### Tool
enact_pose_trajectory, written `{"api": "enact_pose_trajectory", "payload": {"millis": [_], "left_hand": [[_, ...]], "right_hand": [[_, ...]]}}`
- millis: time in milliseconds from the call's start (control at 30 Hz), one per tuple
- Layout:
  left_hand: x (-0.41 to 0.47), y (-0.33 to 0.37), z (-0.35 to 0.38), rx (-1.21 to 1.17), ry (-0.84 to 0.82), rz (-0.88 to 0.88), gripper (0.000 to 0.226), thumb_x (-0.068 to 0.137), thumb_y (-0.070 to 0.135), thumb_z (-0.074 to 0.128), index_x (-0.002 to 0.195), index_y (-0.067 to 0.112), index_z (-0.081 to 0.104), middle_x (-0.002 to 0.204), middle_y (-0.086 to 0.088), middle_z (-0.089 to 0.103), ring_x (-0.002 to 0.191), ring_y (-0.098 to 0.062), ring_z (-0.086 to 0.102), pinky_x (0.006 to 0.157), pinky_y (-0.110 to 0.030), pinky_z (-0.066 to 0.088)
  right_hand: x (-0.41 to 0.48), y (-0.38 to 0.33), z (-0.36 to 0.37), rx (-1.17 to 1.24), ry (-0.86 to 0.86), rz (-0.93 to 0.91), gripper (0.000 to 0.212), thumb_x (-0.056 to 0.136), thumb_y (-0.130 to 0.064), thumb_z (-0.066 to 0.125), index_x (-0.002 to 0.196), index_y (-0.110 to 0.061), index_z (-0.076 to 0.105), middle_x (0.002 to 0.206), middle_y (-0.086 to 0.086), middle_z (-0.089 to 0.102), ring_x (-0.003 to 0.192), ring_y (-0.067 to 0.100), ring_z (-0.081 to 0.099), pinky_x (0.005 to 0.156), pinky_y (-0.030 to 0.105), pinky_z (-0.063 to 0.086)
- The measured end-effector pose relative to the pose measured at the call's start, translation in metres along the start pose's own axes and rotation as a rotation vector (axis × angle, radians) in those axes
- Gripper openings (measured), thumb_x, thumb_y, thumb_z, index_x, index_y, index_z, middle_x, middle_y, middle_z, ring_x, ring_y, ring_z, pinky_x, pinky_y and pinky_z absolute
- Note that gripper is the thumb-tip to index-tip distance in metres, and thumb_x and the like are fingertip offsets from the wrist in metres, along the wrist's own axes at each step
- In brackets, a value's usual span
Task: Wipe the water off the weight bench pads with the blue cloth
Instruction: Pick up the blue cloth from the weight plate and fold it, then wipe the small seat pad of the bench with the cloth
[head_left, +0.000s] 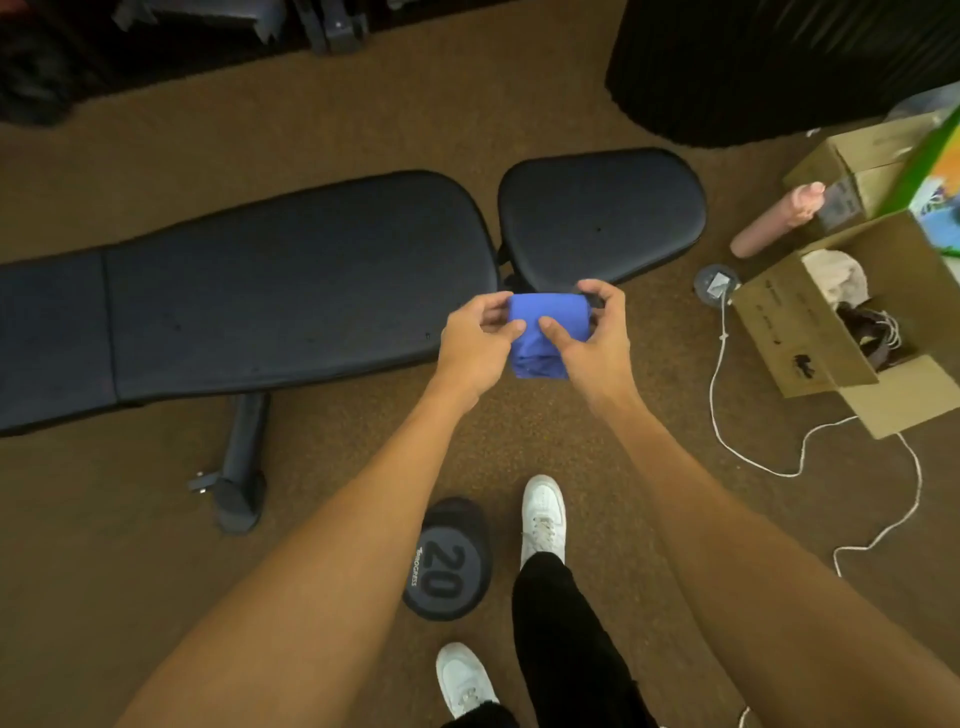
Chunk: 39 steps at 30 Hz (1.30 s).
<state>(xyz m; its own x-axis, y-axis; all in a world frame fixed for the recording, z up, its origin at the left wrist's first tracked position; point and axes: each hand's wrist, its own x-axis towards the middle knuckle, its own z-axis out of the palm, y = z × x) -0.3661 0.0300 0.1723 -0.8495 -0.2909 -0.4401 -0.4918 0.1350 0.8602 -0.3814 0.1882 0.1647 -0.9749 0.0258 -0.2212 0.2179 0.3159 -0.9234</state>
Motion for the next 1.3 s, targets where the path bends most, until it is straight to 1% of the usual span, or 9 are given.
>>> {"api": "enact_pose_trajectory", "payload": {"millis": [100,267,400,600,700,767,900,1167,1300], "left_hand": [[0.034,0.010,0.021,0.013,0.009,-0.026,0.039,0.101,0.000,0.068,0.139,0.009,0.069,0.117,-0.001,0.072,0.113,-0.013,0.069,0.109,-0.039,0.056],[0.080,0.015,0.043,0.016,0.039,-0.058,0.030,0.101,0.006,0.071,0.129,0.017,0.073,0.112,0.001,0.075,0.108,-0.019,0.074,0.100,-0.047,0.061],[0.105,0.010,0.050,0.063,0.020,-0.056,0.018,0.101,0.014,0.074,0.117,0.023,0.073,0.103,0.004,0.075,0.099,-0.021,0.076,0.091,-0.049,0.064],[0.139,0.001,0.052,0.229,-0.038,0.057,0.017,0.103,0.020,0.072,0.119,0.017,0.073,0.096,0.010,0.072,0.089,-0.010,0.072,0.086,-0.025,0.061],[0.159,-0.005,0.052,0.345,-0.082,0.146,0.014,0.100,0.028,0.074,0.113,0.025,0.074,0.092,0.017,0.071,0.096,-0.014,0.071,0.091,-0.040,0.060],[0.174,-0.011,0.052,0.417,-0.097,0.225,0.012,0.100,0.030,0.074,0.112,0.028,0.073,0.089,0.019,0.070,0.101,-0.018,0.068,0.094,-0.046,0.058],[0.197,-0.019,0.047,0.584,-0.082,0.449,0.017,0.100,0.036,0.072,0.114,0.026,0.074,0.101,0.010,0.073,0.112,-0.022,0.056,0.102,-0.044,0.047],[0.262,-0.024,0.043,0.663,0.082,0.688,0.019,0.103,0.027,0.066,0.120,0.025,0.074,0.125,0.001,0.060,0.124,-0.025,0.049,0.108,-0.038,0.038],[0.300,-0.009,0.055,0.708,0.050,0.601,0.048,0.107,0.038,0.060,0.152,0.021,0.055,0.153,-0.003,0.047,0.144,-0.026,0.041,0.119,-0.041,0.034]], "right_hand": [[0.039,0.004,-0.007,-0.008,0.019,-0.007,0.045,0.089,-0.012,0.078,0.122,-0.026,0.052,0.115,-0.017,0.058,0.103,0.005,0.060,0.095,0.032,0.054],[0.091,0.004,-0.013,-0.079,-0.018,0.002,0.033,0.093,-0.008,0.071,0.119,-0.020,0.054,0.114,-0.016,0.059,0.094,-0.012,0.057,0.082,0.011,0.047],[0.116,0.010,-0.010,-0.126,-0.027,-0.002,0.029,0.096,-0.006,0.068,0.115,-0.023,0.056,0.119,-0.008,0.062,0.106,-0.003,0.059,0.083,0.006,0.042],[0.136,0.031,0.007,-0.233,0.039,0.004,0.027,0.097,-0.007,0.066,0.116,-0.026,0.059,0.125,0.004,0.057,0.111,0.015,0.057,0.081,-0.003,0.036],[0.145,0.042,0.019,-0.293,0.100,-0.036,0.027,0.099,-0.004,0.065,0.119,-0.020,0.059,0.125,0.002,0.047,0.103,0.004,0.053,0.083,-0.004,0.035],[0.150,0.051,0.029,-0.353,0.127,-0.101,0.028,0.098,-0.003,0.064,0.121,-0.018,0.058,0.126,0.000,0.041,0.105,0.002,0.052,0.092,0.001,0.037],[0.164,0.069,0.044,-0.517,0.201,-0.271,0.028,0.096,-0.013,0.067,0.122,-0.019,0.060,0.136,0.006,0.042,0.127,0.022,0.047,0.106,0.035,0.044],[0.176,0.094,0.052,-0.775,0.217,-0.464,0.046,0.095,-0.058,0.063,0.126,-0.023,0.064,0.140,0.001,0.052,0.133,0.022,0.045,0.107,0.039,0.038],[0.180,0.107,0.050,-0.760,0.200,-0.593,0.044,0.094,-0.046,0.068,0.127,-0.016,0.067,0.134,0.003,0.059,0.130,0.024,0.050,0.110,0.038,0.040]]}}
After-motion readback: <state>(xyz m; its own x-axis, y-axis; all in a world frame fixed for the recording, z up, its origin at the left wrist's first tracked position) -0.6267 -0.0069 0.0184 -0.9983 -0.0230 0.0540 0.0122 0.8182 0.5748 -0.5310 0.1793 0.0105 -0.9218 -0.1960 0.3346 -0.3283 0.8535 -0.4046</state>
